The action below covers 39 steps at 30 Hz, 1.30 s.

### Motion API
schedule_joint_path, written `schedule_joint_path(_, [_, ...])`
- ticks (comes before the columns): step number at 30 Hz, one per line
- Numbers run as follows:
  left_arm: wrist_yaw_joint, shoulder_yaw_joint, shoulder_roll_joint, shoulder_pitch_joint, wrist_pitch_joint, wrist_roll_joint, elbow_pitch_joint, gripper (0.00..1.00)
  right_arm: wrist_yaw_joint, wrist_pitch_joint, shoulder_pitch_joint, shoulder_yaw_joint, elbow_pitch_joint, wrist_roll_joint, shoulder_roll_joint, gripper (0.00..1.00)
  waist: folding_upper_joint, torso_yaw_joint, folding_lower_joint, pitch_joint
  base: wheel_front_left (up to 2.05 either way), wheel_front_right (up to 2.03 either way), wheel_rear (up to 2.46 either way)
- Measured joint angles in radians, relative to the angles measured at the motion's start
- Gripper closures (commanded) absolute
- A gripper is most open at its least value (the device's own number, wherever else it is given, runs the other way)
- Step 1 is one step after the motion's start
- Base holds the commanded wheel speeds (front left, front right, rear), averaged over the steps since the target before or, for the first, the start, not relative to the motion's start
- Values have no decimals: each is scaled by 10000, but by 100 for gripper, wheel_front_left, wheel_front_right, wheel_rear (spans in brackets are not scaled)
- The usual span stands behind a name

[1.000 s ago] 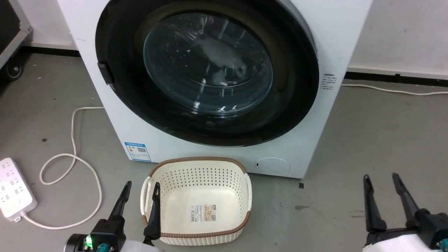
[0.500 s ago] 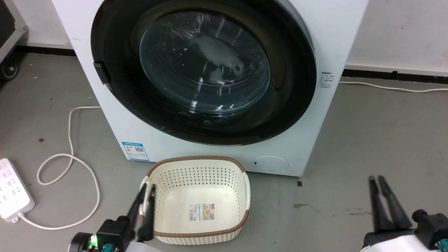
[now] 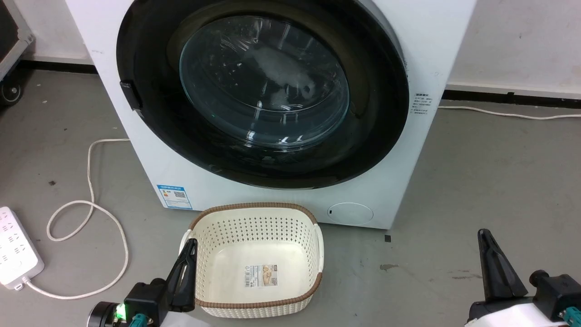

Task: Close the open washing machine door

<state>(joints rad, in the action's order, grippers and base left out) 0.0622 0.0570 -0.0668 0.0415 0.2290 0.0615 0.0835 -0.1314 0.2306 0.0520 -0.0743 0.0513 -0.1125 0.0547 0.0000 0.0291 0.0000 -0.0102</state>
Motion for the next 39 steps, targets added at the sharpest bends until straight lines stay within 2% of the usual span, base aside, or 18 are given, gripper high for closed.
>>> schedule_joint_path(39, [-196, -161, 58, -52, -790, -174, -276, 100, 0, -796, -54, 244, -148, 357, -2, 100, 0, -101, 0, 36, 0, 0, 0])
